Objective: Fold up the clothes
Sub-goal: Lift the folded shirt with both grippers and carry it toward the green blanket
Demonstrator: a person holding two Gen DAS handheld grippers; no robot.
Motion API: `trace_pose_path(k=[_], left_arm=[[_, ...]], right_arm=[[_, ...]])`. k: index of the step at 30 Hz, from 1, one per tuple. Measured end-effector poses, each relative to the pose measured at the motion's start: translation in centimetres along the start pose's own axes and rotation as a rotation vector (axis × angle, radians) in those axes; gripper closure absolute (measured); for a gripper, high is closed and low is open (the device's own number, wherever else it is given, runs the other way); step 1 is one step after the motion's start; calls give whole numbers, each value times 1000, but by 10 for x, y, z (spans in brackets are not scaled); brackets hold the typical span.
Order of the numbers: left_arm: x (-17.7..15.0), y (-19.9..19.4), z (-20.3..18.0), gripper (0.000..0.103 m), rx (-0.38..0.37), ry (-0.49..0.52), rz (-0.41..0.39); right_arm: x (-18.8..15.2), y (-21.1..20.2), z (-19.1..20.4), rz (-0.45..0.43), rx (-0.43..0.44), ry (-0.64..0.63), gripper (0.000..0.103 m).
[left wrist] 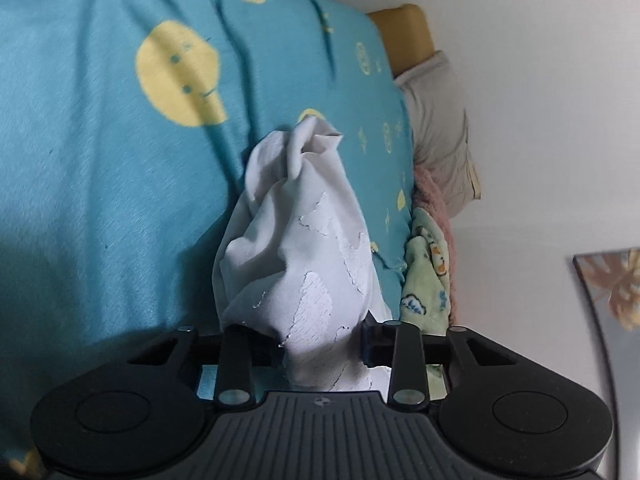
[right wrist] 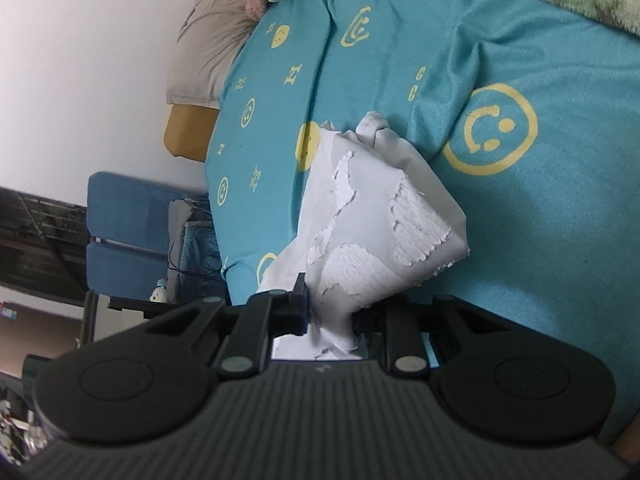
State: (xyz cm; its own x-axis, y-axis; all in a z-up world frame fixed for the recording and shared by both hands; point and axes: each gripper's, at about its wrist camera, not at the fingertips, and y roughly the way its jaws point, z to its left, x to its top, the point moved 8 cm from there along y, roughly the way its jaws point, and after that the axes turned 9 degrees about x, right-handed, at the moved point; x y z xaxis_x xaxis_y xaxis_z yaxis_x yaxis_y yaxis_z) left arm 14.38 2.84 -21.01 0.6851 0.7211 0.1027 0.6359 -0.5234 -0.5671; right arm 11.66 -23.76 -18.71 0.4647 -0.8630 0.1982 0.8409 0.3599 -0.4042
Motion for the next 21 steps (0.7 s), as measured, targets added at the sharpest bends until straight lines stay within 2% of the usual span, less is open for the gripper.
trace_pose_path(k=[7, 12, 16, 21], left_arm=[[-15, -20, -14, 74, 17, 92, 2], [-28, -25, -67, 74, 33, 132, 76], [-50, -23, -139, 74, 51, 236, 105], [-113, 9, -232, 74, 63, 365, 166]], right_arm=[[-5, -26, 10, -20, -5, -92, 82], [6, -65, 31, -41, 6, -127, 82], [48, -106, 47, -91, 25, -121, 82], [128, -158, 51, -174, 11, -105, 82]])
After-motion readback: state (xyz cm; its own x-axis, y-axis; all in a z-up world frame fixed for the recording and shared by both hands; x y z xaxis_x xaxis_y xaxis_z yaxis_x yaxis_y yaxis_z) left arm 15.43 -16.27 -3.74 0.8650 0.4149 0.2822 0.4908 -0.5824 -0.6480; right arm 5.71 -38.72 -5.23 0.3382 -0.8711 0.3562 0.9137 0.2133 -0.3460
